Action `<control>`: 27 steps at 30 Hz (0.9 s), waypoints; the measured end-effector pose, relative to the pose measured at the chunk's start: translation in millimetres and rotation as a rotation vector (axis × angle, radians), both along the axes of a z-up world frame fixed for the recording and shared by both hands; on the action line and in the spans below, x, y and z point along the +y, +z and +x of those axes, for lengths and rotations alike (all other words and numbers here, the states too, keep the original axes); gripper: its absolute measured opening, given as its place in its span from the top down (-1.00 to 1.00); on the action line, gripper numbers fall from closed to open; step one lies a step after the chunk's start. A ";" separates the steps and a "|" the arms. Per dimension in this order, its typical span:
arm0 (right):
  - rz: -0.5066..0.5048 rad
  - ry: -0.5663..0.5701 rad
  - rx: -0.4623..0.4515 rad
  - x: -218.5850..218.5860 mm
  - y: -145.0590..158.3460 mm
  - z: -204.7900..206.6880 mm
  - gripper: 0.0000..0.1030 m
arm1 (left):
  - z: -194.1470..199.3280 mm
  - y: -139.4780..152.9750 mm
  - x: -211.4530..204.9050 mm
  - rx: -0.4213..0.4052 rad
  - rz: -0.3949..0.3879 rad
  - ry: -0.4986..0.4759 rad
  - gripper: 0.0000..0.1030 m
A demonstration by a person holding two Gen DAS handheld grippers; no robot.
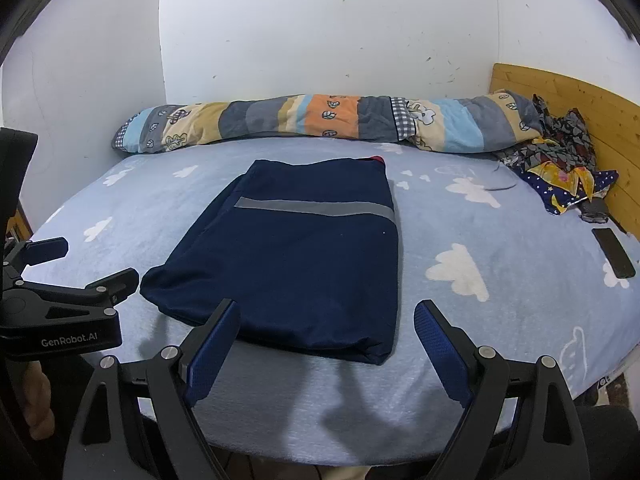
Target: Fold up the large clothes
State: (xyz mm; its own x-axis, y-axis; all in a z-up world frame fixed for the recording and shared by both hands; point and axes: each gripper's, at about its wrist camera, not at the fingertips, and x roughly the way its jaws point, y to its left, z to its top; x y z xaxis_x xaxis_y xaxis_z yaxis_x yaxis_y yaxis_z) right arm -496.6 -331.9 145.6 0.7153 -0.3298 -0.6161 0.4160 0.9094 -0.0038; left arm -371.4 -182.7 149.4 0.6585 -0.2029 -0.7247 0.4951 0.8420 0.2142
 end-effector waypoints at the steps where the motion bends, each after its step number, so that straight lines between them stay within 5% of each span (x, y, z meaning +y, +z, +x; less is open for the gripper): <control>1: 0.000 0.000 0.000 0.5 0.0 0.0 -0.76 | -0.1 -0.1 0.0 0.000 0.000 0.001 -1.00; 27: -0.002 -0.009 0.001 3.6 1.5 -0.1 -0.76 | 0.6 1.8 2.2 -0.008 0.018 0.012 -1.00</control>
